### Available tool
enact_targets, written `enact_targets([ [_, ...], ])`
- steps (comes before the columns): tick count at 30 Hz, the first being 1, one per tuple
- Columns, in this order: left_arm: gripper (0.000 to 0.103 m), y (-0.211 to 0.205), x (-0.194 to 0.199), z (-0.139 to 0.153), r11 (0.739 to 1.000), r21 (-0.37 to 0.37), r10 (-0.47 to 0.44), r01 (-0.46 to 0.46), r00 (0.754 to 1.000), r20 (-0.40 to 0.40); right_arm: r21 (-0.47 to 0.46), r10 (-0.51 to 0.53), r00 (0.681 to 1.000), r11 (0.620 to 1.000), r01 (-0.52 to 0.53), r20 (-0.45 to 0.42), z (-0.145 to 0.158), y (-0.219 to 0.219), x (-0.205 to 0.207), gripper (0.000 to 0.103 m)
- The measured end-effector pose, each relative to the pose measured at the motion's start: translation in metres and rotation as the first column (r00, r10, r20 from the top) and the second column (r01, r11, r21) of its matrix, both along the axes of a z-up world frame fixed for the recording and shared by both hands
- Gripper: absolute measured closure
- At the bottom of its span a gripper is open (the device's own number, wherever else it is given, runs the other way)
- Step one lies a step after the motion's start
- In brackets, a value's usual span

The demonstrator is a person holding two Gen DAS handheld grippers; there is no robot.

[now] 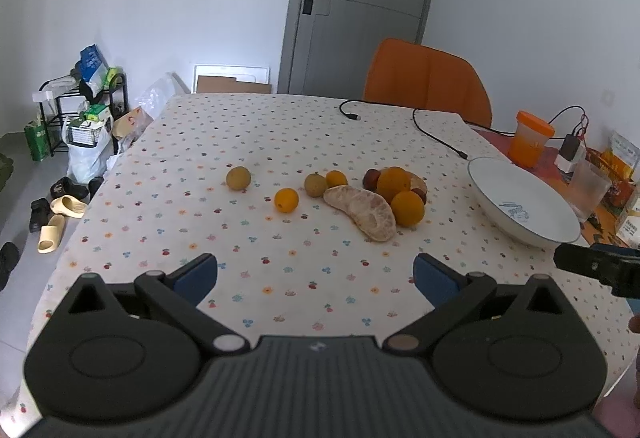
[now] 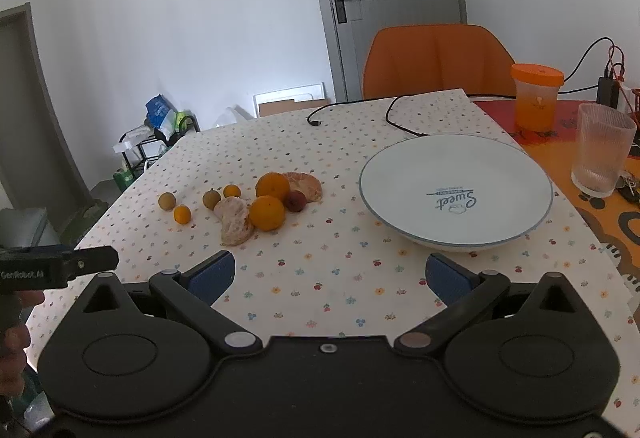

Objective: Organize fruits
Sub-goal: 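Move the right tool toward the fruit cluster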

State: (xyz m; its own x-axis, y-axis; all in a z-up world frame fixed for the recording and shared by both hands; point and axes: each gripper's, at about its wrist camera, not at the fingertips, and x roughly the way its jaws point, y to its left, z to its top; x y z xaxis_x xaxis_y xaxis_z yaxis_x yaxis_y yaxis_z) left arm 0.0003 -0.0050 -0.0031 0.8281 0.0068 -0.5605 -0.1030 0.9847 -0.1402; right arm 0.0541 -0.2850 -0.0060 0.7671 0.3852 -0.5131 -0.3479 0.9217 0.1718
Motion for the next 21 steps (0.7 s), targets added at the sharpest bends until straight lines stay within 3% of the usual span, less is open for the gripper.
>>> enact_targets([
  [11, 0.0, -0.0027, -0.0017, 0.0015, 1.0, -0.003, -0.02, 0.02, 1.0, 0.005, 0.046, -0.004, 1.0, 0.999, 0.005, -0.029, 0.0006, -0.0025, 0.0019, 0.0],
  [21, 0.0, -0.0041, -0.0015, 0.002, 1.0, 0.004, -0.027, 0.027, 1.0, 0.01, -0.002, -0.003, 1.0, 1.0, 0.003, 0.006, 0.0029, -0.0003, 0.0033, 0.0],
])
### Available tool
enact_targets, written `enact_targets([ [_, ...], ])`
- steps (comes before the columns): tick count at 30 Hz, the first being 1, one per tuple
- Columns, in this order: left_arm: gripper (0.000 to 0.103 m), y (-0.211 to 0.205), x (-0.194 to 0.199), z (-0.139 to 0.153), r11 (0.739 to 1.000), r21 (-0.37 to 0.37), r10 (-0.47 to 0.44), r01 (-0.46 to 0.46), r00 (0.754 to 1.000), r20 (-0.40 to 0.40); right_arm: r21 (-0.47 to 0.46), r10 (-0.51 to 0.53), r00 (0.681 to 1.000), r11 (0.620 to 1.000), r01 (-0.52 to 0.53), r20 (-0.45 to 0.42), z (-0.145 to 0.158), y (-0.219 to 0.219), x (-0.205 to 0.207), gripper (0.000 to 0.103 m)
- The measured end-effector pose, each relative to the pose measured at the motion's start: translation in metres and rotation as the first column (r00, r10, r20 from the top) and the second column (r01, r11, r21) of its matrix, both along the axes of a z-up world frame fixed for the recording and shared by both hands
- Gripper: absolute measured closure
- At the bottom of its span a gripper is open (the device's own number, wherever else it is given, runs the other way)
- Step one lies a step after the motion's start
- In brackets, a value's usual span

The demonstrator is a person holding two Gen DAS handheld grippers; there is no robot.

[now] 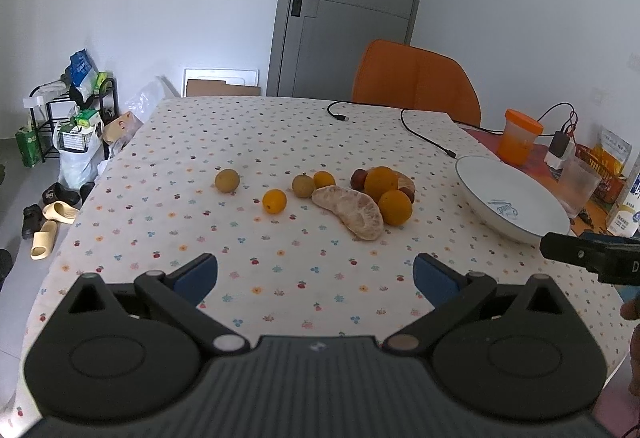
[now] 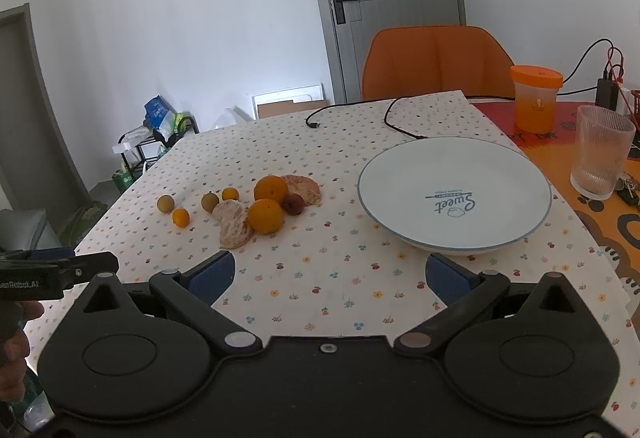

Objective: Organize fruits
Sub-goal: 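Move the right tool toward the fruit cluster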

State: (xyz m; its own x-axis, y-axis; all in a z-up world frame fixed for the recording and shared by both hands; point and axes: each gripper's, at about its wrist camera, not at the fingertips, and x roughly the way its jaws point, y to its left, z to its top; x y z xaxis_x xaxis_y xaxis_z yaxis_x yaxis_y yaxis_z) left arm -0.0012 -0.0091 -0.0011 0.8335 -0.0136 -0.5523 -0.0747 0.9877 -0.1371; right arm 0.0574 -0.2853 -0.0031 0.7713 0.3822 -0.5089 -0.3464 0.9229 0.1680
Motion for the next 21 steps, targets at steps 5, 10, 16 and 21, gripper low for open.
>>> enact_targets([
  [5, 0.0, 0.001, 0.002, 0.002, 1.0, 0.006, -0.007, 0.007, 1.0, 0.01, -0.002, 0.022, 1.0, 1.0, -0.022, -0.001, 0.003, 0.002, 0.002, 0.0],
  [10, 0.0, 0.002, 0.005, 0.006, 1.0, 0.014, -0.006, 0.006, 1.0, 0.026, -0.016, 0.037, 0.999, 0.999, -0.037, -0.006, 0.006, 0.006, 0.006, 0.0],
  [16, 0.0, 0.007, 0.011, 0.004, 1.0, 0.01, 0.007, -0.007, 1.0, 0.02, 0.002, 0.058, 0.997, 0.998, -0.059, 0.055, 0.006, 0.011, 0.01, 0.0],
  [21, 0.0, 0.011, 0.015, 0.001, 1.0, 0.0, 0.006, -0.006, 1.0, 0.022, 0.0, 0.097, 0.994, 0.995, -0.098, 0.045, 0.004, 0.016, 0.017, 0.0],
])
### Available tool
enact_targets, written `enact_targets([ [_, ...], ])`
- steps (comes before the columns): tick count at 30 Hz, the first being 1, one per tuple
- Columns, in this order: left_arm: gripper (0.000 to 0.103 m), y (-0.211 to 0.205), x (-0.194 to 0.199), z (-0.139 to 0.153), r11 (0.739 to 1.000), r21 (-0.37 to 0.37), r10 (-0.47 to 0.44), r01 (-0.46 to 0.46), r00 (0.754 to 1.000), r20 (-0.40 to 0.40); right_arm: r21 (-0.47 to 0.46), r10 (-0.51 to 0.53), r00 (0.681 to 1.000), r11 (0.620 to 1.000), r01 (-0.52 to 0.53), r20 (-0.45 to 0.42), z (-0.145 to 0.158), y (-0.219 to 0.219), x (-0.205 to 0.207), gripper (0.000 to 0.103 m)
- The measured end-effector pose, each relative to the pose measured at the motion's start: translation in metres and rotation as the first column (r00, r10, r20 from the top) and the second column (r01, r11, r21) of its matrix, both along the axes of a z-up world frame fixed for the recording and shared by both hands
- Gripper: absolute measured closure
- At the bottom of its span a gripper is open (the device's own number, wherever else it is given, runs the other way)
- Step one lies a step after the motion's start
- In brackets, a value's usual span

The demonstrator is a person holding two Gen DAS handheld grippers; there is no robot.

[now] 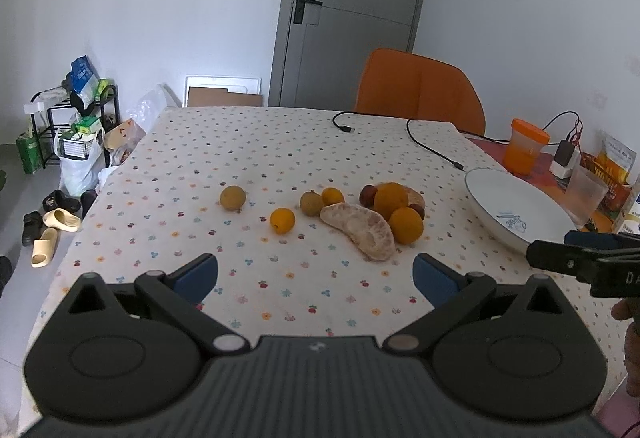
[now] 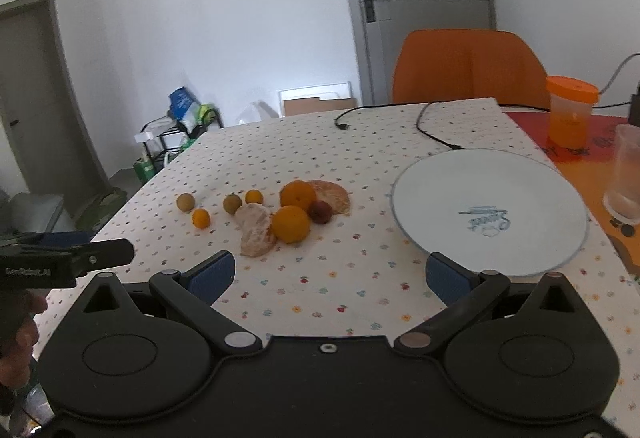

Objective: Organize fruits
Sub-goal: 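Move the right tool toward the fruit cluster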

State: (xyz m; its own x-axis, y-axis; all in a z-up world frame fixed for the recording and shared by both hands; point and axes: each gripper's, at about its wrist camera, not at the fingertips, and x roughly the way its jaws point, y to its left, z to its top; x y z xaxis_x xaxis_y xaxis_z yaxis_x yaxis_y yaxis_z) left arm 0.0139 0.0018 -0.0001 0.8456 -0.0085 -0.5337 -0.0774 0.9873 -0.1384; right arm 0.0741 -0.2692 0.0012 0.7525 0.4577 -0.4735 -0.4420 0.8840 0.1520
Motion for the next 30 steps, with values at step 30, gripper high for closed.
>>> enact_targets([
  [30, 0.023, 0.022, 0.052, -0.024, 0.994, -0.049, 0.094, -0.093, 0.995, 0.02, 0.024, 0.094, 0.995, 0.995, -0.093, -0.045, -0.022, 0.045, 0.058, 0.018],
])
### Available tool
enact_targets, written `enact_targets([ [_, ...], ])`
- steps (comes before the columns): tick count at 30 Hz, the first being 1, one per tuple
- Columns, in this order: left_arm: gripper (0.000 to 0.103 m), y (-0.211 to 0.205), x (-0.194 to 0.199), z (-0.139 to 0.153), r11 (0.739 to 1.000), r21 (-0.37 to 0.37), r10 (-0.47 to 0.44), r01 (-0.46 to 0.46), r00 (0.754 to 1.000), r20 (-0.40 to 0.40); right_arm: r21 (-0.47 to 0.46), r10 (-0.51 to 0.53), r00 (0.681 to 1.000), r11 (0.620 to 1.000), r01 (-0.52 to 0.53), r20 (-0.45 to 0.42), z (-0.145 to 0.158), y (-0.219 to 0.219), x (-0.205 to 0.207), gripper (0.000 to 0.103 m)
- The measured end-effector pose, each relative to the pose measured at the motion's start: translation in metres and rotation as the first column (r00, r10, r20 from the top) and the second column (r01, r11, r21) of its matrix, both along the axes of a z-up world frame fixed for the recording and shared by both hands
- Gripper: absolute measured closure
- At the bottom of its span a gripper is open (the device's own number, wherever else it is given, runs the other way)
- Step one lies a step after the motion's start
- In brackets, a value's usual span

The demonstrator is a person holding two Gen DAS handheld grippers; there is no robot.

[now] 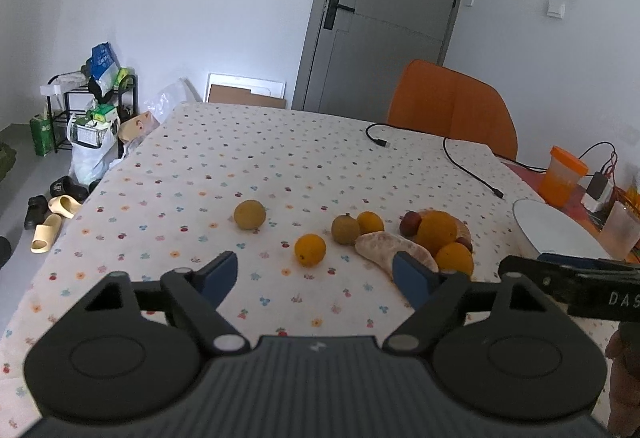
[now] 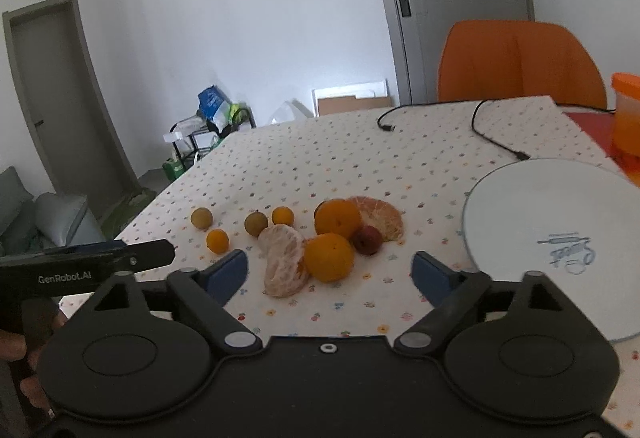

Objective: Organize fruits
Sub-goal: 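Grasp the large orange with the right gripper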

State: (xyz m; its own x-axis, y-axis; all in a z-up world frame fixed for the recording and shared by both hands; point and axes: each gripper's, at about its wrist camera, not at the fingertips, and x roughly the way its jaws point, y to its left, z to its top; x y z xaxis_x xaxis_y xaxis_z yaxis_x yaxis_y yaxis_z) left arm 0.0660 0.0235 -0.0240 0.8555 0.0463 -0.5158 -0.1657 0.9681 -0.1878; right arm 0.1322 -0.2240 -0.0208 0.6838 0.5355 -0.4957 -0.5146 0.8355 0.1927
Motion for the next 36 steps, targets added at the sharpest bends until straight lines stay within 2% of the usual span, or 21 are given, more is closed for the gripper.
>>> enact_targets([
  [3, 0.036, 0.003, 0.009, -0.002, 1.0, -0.015, 0.0, 0.0, 1.0, -0.012, -0.003, 0.001, 1.0, 1.0, -0.001, -0.002, -0.003, 0.006, 0.005, 0.025],
  [8, 0.039, 0.004, 0.02, -0.006, 1.0, -0.027, 0.008, -0.008, 1.0, -0.029, 0.002, 0.0, 1.0, 1.0, 0.0, -0.024, -0.007, 0.013, 0.016, 0.038],
  [11, 0.046, 0.005, 0.028, -0.01, 0.999, -0.035, 0.009, -0.011, 0.999, -0.045, 0.005, -0.005, 0.999, 1.0, 0.005, -0.042, -0.012, 0.016, 0.023, 0.04],
  [15, 0.052, 0.007, 0.038, -0.015, 0.999, -0.039, 0.011, -0.014, 0.998, -0.061, 0.001, -0.001, 0.998, 1.0, 0.001, -0.068, -0.019, 0.02, 0.031, 0.052],
  [22, 0.058, 0.006, 0.054, -0.019, 1.0, -0.024, 0.012, -0.014, 0.998, -0.067, 0.01, 0.007, 0.995, 1.0, -0.006, -0.099, -0.029, 0.025, 0.043, 0.053],
  [25, 0.07, 0.006, 0.059, -0.023, 1.0, -0.013, 0.021, -0.022, 0.997, -0.078, 0.013, 0.008, 0.995, 1.0, -0.006, -0.104, -0.031, 0.028, 0.046, 0.053],
  [27, 0.08, 0.009, 0.06, -0.029, 0.999, -0.04, 0.014, -0.017, 0.996, -0.087, 0.003, 0.009, 0.994, 1.0, -0.009, -0.106, -0.032, 0.03, 0.047, 0.055],
  [31, 0.081, 0.005, 0.059, -0.032, 1.0, -0.026, 0.01, -0.012, 0.996, -0.086, 0.008, 0.011, 0.994, 1.0, -0.01, -0.112, -0.034, 0.032, 0.049, 0.066],
  [36, 0.081, -0.004, 0.055, -0.023, 1.0, -0.016, -0.001, 0.0, 0.997, -0.076, 0.044, 0.011, 0.994, 0.999, -0.007, -0.109, -0.033, 0.024, 0.049, 0.067],
])
